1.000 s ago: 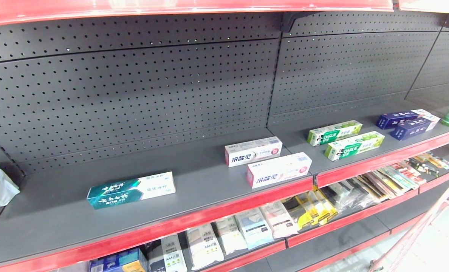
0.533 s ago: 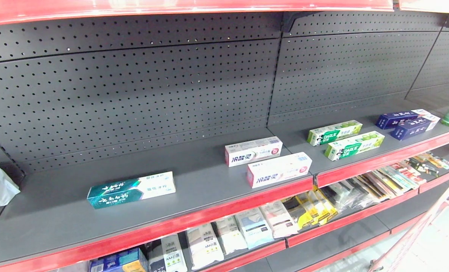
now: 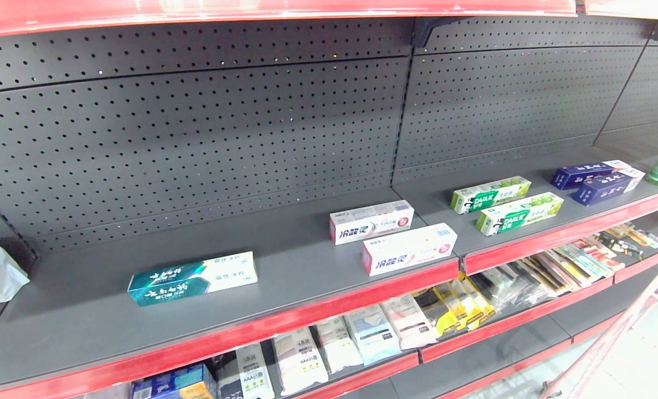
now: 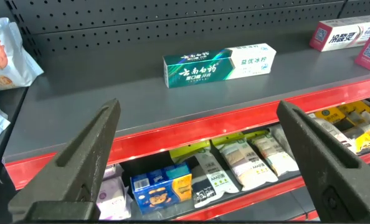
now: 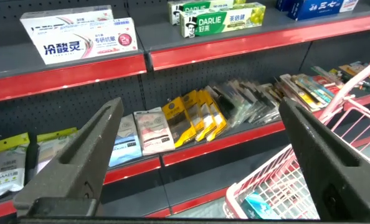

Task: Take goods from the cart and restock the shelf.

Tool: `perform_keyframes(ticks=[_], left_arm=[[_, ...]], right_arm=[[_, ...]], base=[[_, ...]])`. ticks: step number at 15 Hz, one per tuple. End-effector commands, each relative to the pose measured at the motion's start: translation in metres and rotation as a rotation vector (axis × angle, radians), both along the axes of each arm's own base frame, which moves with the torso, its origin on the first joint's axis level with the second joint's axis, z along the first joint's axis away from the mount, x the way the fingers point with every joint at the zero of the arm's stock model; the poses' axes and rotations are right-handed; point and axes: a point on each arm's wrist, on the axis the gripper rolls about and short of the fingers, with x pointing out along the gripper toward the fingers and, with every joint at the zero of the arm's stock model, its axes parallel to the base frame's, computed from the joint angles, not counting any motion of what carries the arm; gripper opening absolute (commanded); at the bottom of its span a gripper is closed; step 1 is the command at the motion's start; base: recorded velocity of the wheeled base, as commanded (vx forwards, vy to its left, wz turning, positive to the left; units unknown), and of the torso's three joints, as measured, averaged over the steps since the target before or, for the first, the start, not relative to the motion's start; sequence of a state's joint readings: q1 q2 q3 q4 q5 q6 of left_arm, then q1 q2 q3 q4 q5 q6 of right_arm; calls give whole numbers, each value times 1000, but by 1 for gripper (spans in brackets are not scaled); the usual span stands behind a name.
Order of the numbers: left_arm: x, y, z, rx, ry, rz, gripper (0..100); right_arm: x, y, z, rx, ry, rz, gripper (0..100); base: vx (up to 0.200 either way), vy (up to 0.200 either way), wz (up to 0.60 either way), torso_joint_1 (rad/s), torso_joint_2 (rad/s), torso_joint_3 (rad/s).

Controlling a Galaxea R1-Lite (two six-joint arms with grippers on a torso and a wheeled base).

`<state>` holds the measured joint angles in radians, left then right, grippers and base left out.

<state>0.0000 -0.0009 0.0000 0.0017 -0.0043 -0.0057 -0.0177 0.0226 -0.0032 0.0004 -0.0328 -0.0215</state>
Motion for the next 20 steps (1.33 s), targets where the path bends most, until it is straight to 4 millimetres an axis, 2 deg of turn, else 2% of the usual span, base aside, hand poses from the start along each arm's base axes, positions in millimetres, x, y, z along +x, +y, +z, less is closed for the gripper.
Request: perform_keyframes(ticks=[1, 2, 3, 4, 5, 6, 7, 8, 11, 13, 14, 15, 18, 20], left_arm=[[0, 0, 0, 0, 1, 0, 100], [0, 0, 0, 0, 1, 0, 100], [0, 0, 0, 1, 1, 0, 100], [0, 0, 0, 1, 1, -2, 100], [0, 0, 0, 1, -1, -2, 100], [0, 0, 0, 1, 1, -2, 100], [0, 0, 0, 1, 1, -2, 100], [0, 0, 0, 1, 1, -2, 100], [0, 0, 0, 0, 1, 0, 100], [0, 0, 0, 0, 1, 0, 100], [0, 0, 0, 0, 1, 0, 100], [0, 0, 0, 0, 1, 0, 100], [0, 0, 0, 0, 1, 0, 100], [0, 0, 0, 0, 1, 0, 100]], right_arm=[[2, 0, 1, -4, 31, -12, 100], [2, 1, 20, -6, 7, -5, 100], [55, -3, 149, 149, 21, -70, 100], [95, -8, 226, 260, -62, -129, 100], [124, -18, 261, 197, -40, -154, 100], [131, -25, 261, 134, 52, -172, 100], [128, -28, 245, 71, 185, -186, 100], [126, -34, 212, 52, 421, -212, 100], [143, -49, 140, 73, 773, -224, 100], [137, -71, 95, -49, 1029, -195, 100], [136, -80, 81, -79, 1111, -168, 100], [137, -102, 54, -136, 1216, -119, 100], [149, -129, -7, -145, 1246, -121, 100], [146, -141, -35, -161, 1249, -130, 100]], base=[[0, 0, 0, 0, 0, 0], [0, 0, 0, 0, 0, 0], [0, 0, 0, 0, 0, 0], [0, 0, 0, 0, 0, 0], [0, 0, 0, 0, 0, 0], [0, 0, 0, 0, 0, 0], [0, 0, 0, 0, 0, 0], [0, 0, 0, 0, 0, 0], [0, 0, 0, 0, 0, 0], [0, 0, 0, 0, 0, 0], [0, 0, 0, 0, 0, 0], [0, 0, 0, 0, 0, 0], [0, 0, 0, 0, 0, 0], [0, 0, 0, 0, 0, 0]])
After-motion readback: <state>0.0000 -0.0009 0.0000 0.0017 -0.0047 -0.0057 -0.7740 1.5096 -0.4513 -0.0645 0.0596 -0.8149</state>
